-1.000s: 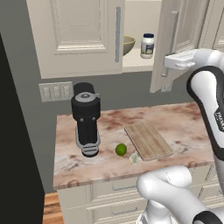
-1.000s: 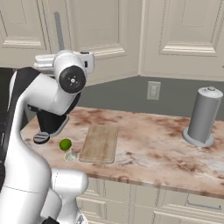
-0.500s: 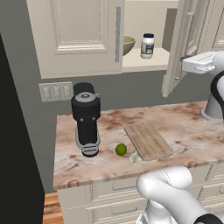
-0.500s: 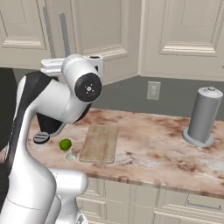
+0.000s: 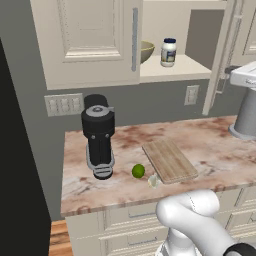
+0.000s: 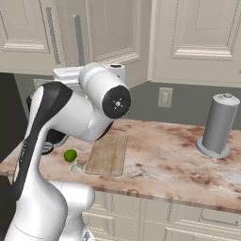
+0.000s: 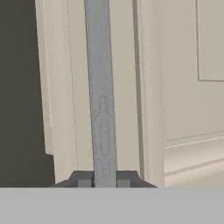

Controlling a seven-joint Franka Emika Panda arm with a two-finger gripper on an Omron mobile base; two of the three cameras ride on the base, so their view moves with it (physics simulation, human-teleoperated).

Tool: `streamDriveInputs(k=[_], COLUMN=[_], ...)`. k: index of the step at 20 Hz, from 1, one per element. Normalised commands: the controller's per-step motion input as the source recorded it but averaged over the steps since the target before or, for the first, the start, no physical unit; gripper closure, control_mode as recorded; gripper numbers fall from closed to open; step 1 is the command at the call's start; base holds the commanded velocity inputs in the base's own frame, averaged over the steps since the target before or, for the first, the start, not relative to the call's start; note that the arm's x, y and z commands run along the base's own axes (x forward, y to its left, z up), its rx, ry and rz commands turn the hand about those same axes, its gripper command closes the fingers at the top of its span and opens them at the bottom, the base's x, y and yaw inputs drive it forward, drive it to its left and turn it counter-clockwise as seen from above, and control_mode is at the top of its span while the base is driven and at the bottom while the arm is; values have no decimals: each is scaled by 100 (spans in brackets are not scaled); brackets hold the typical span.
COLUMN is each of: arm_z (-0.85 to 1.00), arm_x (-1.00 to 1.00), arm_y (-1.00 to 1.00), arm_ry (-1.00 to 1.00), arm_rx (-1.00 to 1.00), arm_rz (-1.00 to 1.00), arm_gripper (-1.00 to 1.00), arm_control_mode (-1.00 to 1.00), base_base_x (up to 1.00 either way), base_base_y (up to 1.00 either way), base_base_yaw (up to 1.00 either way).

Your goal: Open the cabinet. Place the bowl and condiment on the counter. Then place the lime and garlic on the cutting board.

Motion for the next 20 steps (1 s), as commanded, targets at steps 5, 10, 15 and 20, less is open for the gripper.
streamDriveInputs(k=[5,10,15,20], arm_z=[0,0,0,0], arm_x=[-16,-11,-6,-6], arm_y=[-44,-45,-43,-40], arm_ry=[0,0,0,0], arm_rx=[1,2,2,2], arm_rz=[4,4,3,3], arm_gripper=[100,100,100,100], arm_control_mode=[-100,-100,-100,-100], base_base_x=[0,0,0,0], base_base_y=[0,0,0,0], base_base_yaw=[0,0,0,0])
